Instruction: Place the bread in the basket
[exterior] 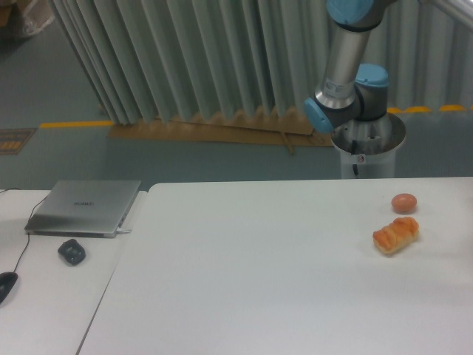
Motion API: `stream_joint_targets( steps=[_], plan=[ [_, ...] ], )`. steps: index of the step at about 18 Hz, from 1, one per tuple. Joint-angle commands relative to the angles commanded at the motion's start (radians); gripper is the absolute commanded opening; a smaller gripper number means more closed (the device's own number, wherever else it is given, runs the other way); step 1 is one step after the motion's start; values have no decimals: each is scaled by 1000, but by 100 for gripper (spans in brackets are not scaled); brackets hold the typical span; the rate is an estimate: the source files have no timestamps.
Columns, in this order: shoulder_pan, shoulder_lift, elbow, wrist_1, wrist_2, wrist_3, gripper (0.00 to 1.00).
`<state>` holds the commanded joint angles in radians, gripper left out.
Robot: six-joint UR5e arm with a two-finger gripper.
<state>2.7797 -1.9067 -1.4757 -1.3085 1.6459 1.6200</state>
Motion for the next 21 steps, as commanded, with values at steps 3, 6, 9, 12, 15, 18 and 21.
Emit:
stream_joint_targets(
  steps=[3,6,9,12,15,18,21],
  plan=[
    [-40,14,-3,-18,2,-12,100],
    [-81,51,-29,-110,-28,-12,100],
    [-110,52,-35,-167,-26,-43,100],
    [-130,54,-41,-170,-37,-69,100],
    [-140,54,-41,-167,-58,-72,100],
    [-153,52,-31,-164,-92,-147,100],
    [-143,54,-38,-164,-90,-138,100]
  ],
)
